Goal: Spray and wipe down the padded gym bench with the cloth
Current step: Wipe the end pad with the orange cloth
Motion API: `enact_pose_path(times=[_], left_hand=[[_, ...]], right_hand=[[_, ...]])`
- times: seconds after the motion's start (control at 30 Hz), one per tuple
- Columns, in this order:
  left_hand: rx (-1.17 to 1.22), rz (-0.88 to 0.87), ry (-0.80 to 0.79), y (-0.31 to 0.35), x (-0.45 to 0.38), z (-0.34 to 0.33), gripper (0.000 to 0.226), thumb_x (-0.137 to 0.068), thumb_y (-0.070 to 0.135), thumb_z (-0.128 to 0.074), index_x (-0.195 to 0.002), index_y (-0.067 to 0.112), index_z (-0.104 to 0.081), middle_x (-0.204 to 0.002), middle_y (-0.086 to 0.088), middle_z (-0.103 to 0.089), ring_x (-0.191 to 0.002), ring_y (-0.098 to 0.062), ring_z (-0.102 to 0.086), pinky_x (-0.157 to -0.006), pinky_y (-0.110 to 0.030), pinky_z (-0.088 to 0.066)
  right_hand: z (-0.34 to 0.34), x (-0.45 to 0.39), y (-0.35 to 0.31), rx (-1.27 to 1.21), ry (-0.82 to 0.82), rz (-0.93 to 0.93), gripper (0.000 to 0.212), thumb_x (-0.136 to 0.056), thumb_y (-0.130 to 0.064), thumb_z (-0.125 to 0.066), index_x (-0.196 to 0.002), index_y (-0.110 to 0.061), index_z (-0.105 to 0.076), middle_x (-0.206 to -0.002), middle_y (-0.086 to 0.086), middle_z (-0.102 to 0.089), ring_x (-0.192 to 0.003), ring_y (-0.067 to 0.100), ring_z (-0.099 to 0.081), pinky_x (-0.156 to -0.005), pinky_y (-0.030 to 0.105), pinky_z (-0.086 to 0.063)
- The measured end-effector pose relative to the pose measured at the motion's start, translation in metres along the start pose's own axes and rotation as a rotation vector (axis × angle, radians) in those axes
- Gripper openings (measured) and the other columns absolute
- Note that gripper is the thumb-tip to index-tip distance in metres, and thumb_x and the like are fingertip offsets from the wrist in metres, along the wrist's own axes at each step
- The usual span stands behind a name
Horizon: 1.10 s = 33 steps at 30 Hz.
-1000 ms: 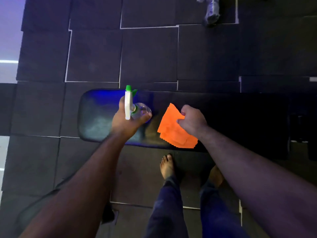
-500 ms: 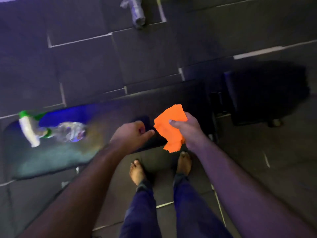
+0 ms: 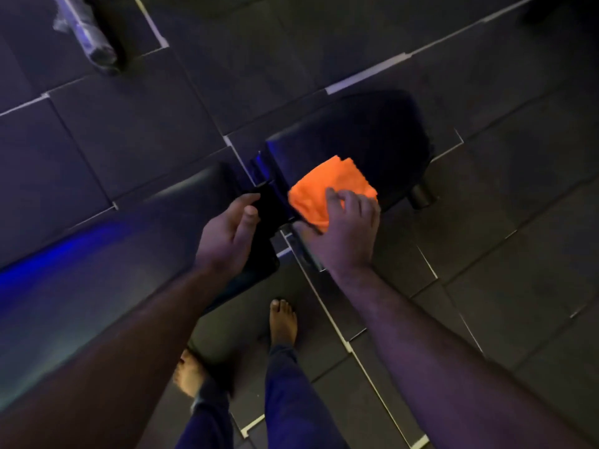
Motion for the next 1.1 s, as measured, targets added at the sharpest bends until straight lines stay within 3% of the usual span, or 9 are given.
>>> enact_pose_path(times=[0.1,0.17,0.23,0.33,0.4,0.53,0.73,0.97,1.1], left_hand=[[-0.116,-0.079,0.100,-0.001,-0.011,-0.011,0.067,-0.109,0.075,-0.025,-0.145,0.032,-0.061,-0.122,0.000,-0.077,-0.113,-0.024,-0.073,-0.099,-0.046,-0.057],[-0.243,-0.195,0.126,0.005,-0.021,-0.019,0.069,-0.112,0.066,-0.024,-0.142,0.020,-0.065,-0.129,-0.007,-0.075,-0.118,-0.028,-0.067,-0.101,-0.042,-0.050],[-0.350,-0.327,0.106,0.017,-0.036,-0.029,0.071,-0.114,0.059,-0.025,-0.141,0.007,-0.066,-0.132,-0.014,-0.072,-0.120,-0.033,-0.061,-0.103,-0.041,-0.043],[-0.485,-0.446,0.034,0.030,-0.062,-0.044,0.062,-0.114,0.050,-0.036,-0.148,0.004,-0.062,-0.150,-0.017,-0.063,-0.138,-0.038,-0.056,-0.117,-0.049,-0.040],[-0.558,-0.446,-0.053,0.033,-0.073,-0.051,0.062,-0.111,0.047,-0.040,-0.157,0.008,-0.055,-0.166,-0.017,-0.049,-0.152,-0.040,-0.045,-0.125,-0.055,-0.033],[-0.685,-0.438,-0.202,0.022,-0.073,-0.061,0.073,-0.108,0.058,-0.033,-0.168,0.018,-0.039,-0.179,-0.009,-0.026,-0.166,-0.032,-0.023,-0.132,-0.061,-0.020],[-0.735,-0.504,-0.180,0.009,-0.079,-0.063,0.072,-0.109,0.058,-0.035,-0.169,0.018,-0.039,-0.179,-0.012,-0.026,-0.165,-0.034,-0.025,-0.132,-0.061,-0.020],[-0.718,-0.565,-0.141,0.004,-0.080,-0.065,0.073,-0.109,0.058,-0.036,-0.168,0.015,-0.039,-0.178,-0.015,-0.028,-0.164,-0.036,-0.027,-0.133,-0.057,-0.018],[-0.721,-0.570,-0.139,0.001,-0.080,-0.065,0.080,-0.110,0.069,-0.027,-0.169,0.016,-0.036,-0.178,-0.015,-0.025,-0.165,-0.035,-0.025,-0.134,-0.054,-0.017]], right_hand=[[-0.035,-0.001,0.008,0.063,-0.034,0.099,0.091,-0.091,-0.069,-0.058,-0.162,-0.015,-0.041,-0.170,0.017,-0.034,-0.159,0.040,-0.026,-0.131,0.060,-0.012],[-0.053,-0.009,0.010,0.142,-0.085,0.120,0.089,-0.101,-0.064,-0.046,-0.170,-0.016,-0.019,-0.179,0.014,-0.012,-0.165,0.037,-0.007,-0.131,0.059,-0.010],[-0.065,-0.015,0.011,0.189,-0.097,0.121,0.085,-0.106,-0.065,-0.036,-0.171,-0.017,-0.009,-0.180,0.012,-0.004,-0.166,0.034,-0.002,-0.132,0.059,-0.009],[-0.067,-0.012,0.025,0.152,-0.052,0.107,0.080,-0.108,-0.065,-0.032,-0.172,-0.021,-0.010,-0.180,0.007,-0.006,-0.166,0.030,-0.003,-0.133,0.056,-0.008],[-0.059,-0.005,0.042,0.125,-0.024,-0.026,0.078,-0.107,-0.063,-0.034,-0.171,-0.023,-0.013,-0.180,0.006,-0.009,-0.166,0.029,-0.006,-0.132,0.057,-0.010],[-0.046,-0.004,0.054,0.116,-0.048,-0.183,0.080,-0.107,-0.061,-0.039,-0.171,-0.020,-0.015,-0.180,0.009,-0.008,-0.166,0.032,-0.004,-0.131,0.060,-0.010],[-0.047,-0.069,0.037,0.112,0.047,-0.326,0.076,-0.107,-0.059,-0.040,-0.170,-0.023,-0.021,-0.179,0.013,-0.013,-0.165,0.036,-0.009,-0.131,0.060,-0.010],[-0.051,0.008,0.034,0.065,-0.042,-0.281,0.075,-0.109,-0.058,-0.034,-0.171,-0.022,-0.014,-0.180,0.011,-0.004,-0.166,0.034,0.000,-0.132,0.059,-0.009],[-0.036,-0.063,0.069,0.110,0.032,-0.315,0.075,-0.107,-0.058,-0.035,-0.170,-0.022,-0.019,-0.179,0.012,-0.011,-0.165,0.037,-0.008,-0.130,0.060,-0.012]])
Point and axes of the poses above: each hand's wrist, its own x-axis away from the middle knuckle, its own z-axis out of the back of the hand, y = z × x, the point moved 1 cm from there along -x, towards the middle knuckle
